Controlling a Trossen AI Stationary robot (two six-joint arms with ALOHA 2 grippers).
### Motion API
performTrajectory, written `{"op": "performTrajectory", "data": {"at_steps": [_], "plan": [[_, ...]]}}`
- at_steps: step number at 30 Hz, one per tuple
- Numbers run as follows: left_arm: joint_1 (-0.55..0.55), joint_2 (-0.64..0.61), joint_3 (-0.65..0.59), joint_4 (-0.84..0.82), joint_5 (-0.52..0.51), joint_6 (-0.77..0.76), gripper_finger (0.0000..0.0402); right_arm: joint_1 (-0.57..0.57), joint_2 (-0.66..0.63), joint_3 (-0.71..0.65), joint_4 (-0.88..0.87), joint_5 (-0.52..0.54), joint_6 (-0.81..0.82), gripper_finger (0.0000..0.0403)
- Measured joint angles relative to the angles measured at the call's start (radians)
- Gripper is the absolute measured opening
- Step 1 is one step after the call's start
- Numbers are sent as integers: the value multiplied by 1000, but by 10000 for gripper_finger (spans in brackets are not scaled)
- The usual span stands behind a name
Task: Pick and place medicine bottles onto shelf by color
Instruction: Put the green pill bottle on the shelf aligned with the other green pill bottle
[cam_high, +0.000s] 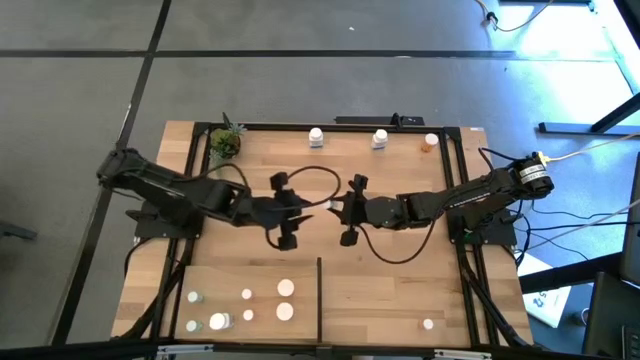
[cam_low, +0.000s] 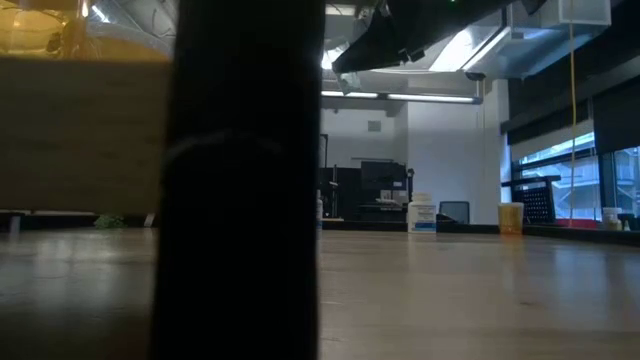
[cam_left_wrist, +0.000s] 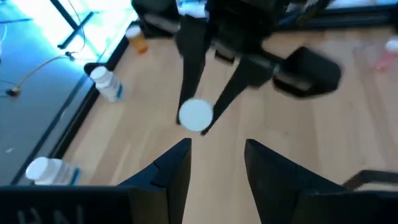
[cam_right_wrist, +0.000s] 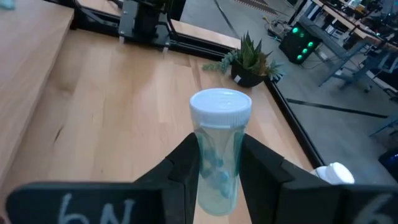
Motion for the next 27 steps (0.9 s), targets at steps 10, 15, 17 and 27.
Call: {"op": "performTrajectory", "data": {"at_steps": [10,15,17,27], "plan": [[24,57,-3,97,0,70,142,0,0,-5,7,0,2,97],[36,71,-1,110,13,79,142,0,0,-8,6,0,2,97],[36,70,-2,116,14,80,142,0,0,-8,6,-1,2,97],[24,65,-1,117,14,104,142,0,0,-8,6,-2,3,97]]}}
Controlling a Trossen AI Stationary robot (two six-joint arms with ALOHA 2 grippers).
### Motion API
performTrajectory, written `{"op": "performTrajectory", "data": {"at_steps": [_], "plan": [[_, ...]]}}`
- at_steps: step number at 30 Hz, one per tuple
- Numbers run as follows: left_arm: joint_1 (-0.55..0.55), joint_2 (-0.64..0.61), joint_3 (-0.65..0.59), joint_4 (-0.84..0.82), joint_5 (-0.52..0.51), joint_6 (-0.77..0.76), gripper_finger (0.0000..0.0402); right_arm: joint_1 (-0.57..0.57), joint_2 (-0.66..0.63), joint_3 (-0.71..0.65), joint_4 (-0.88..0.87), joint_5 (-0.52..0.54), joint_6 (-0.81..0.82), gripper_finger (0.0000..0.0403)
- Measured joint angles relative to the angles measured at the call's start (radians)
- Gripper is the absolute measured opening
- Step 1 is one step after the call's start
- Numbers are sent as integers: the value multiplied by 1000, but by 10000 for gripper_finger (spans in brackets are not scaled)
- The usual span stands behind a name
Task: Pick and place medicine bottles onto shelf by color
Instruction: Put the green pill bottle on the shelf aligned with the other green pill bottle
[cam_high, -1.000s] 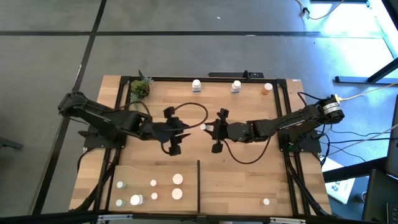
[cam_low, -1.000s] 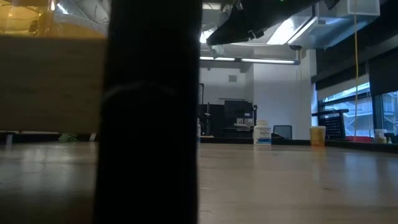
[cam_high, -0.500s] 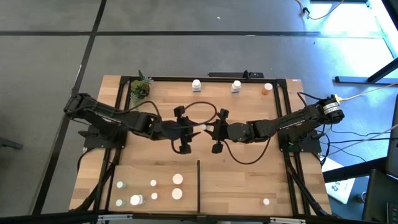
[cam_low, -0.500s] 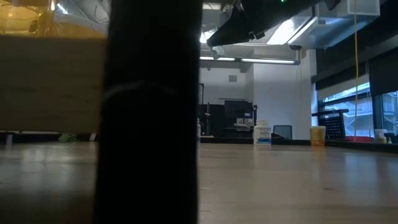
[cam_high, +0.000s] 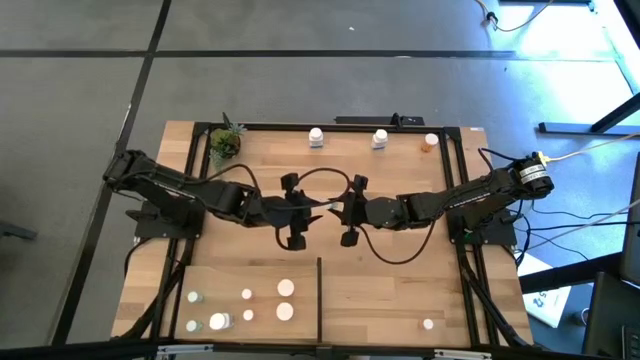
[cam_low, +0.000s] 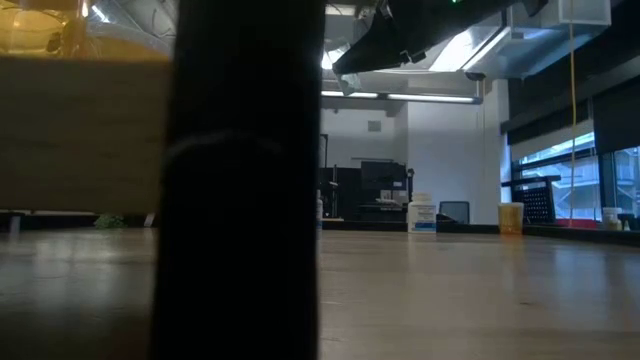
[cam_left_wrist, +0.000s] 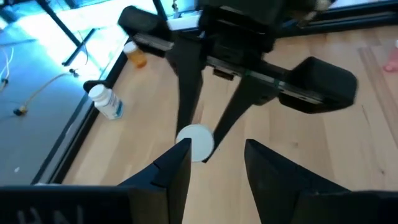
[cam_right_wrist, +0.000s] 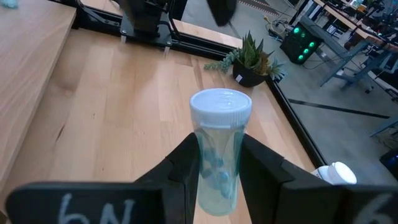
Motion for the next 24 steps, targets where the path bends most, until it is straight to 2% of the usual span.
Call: {"op": "performTrajectory", "data": {"at_steps": [12,24], "plan": [[-6,0,0,3,0,-24,141,0,0,0,-1,-1,0,97],[-6,0,0,48,-9,-27,122,0,0,0,-2,-1,0,97]]}}
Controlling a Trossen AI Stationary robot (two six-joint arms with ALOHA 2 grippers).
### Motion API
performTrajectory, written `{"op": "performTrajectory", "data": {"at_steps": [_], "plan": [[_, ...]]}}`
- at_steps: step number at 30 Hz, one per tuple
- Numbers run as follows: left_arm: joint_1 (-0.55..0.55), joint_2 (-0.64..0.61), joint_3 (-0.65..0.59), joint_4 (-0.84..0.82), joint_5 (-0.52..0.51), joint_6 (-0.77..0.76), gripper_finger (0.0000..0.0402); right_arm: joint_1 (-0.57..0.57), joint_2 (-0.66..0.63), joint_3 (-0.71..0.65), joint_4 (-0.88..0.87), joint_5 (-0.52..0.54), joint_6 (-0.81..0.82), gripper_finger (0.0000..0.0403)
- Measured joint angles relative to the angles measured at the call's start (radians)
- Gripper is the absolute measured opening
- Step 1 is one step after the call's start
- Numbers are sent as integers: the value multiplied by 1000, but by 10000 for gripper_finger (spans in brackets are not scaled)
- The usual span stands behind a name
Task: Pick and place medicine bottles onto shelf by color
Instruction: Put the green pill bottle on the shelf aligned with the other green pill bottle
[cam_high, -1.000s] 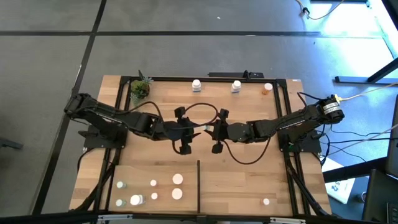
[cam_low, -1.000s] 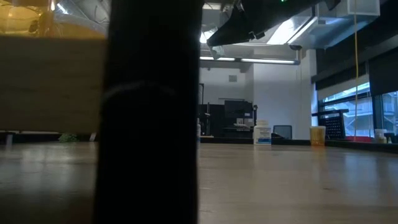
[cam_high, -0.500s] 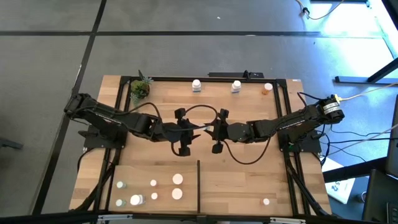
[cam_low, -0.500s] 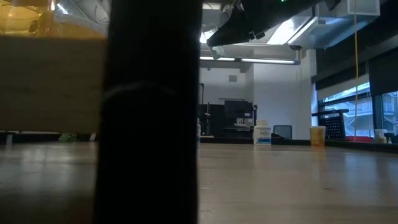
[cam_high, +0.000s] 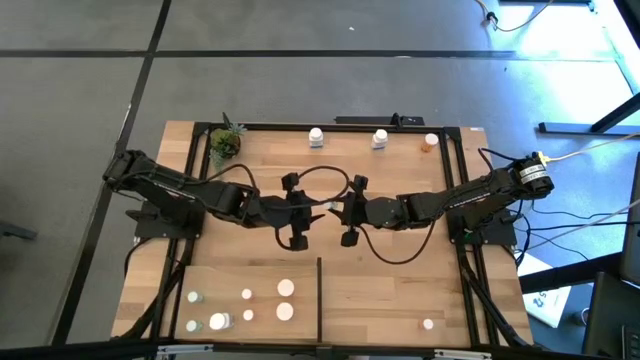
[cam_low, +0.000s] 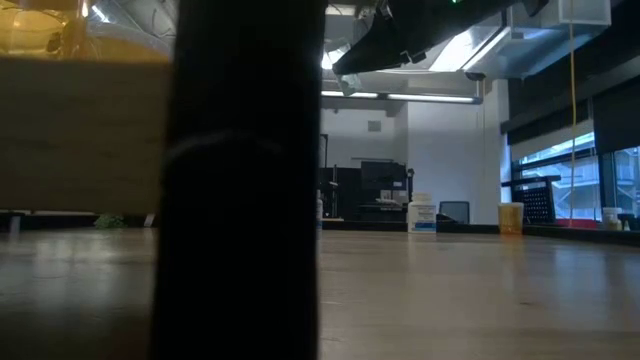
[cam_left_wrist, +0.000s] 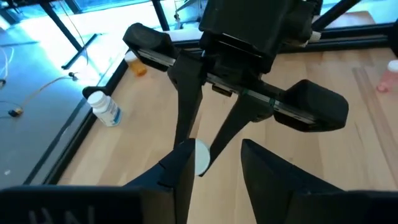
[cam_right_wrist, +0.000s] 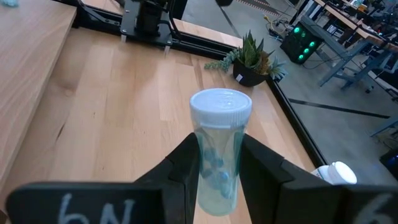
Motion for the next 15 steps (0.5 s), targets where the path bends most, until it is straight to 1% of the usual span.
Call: {"op": "performTrajectory", "data": {"at_steps": [4,6,8,15], "plan": [[0,0,0,-1,0,27,112,0,0,0,0,0,0,97],[0,0,0,-2,19,43,113,0,0,0,0,0,0,97],[0,0,0,-2,43,66,117,0,0,0,0,0,0,97],[0,0,0,-3,45,66,144,0,0,0,0,0,-1,97]]}}
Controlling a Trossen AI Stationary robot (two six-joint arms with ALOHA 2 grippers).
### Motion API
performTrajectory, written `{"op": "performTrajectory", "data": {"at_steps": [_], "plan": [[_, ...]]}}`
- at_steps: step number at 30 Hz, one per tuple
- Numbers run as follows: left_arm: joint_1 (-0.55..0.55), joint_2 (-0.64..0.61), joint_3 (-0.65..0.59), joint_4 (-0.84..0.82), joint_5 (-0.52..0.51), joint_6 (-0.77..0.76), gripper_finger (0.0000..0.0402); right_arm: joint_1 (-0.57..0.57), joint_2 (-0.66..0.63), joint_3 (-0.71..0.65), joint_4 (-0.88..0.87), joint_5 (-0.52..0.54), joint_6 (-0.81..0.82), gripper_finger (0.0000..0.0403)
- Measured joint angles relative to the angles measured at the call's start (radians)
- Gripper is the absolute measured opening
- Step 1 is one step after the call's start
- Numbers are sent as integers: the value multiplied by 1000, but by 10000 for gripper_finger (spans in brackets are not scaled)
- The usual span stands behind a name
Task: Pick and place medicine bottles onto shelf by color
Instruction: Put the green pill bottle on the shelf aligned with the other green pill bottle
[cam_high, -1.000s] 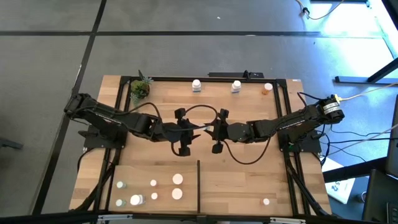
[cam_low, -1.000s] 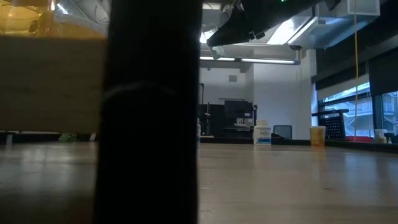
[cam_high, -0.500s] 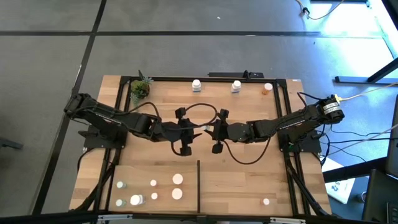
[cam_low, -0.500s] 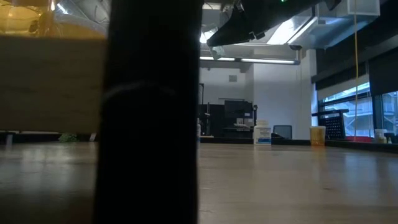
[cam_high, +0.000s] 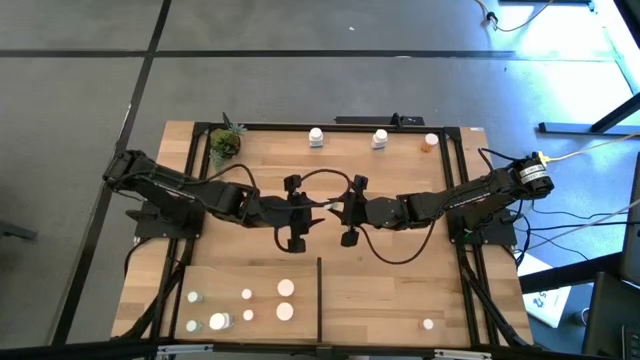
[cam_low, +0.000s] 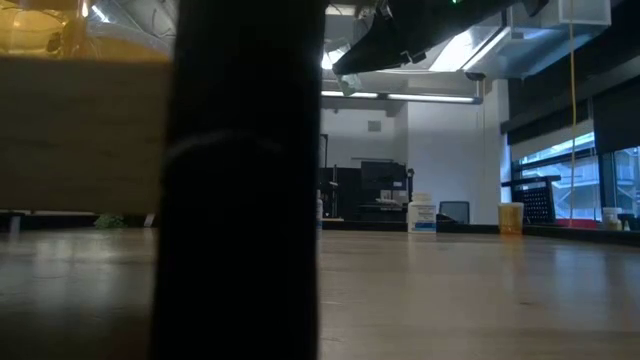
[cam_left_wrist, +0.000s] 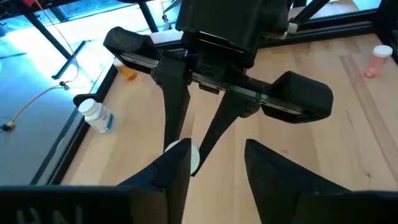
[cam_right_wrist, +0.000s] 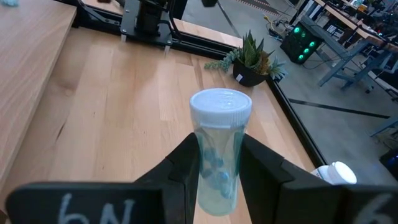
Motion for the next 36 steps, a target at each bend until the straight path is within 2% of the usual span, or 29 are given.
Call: {"op": "performTrajectory", "data": {"at_steps": [11,18,22,30,36], "plan": [[20,0,0,-11,-2,-30,176,0,0,0,0,0,-1,97],[61,0,0,-21,-6,-153,176,0,0,0,0,0,-2,97],[74,2,0,-20,37,-196,177,0,0,0,0,0,-3,97],[77,48,2,-22,58,-174,177,0,0,0,-1,0,-5,97],[77,60,2,-14,58,-85,177,0,0,-1,-4,0,-5,97]]}}
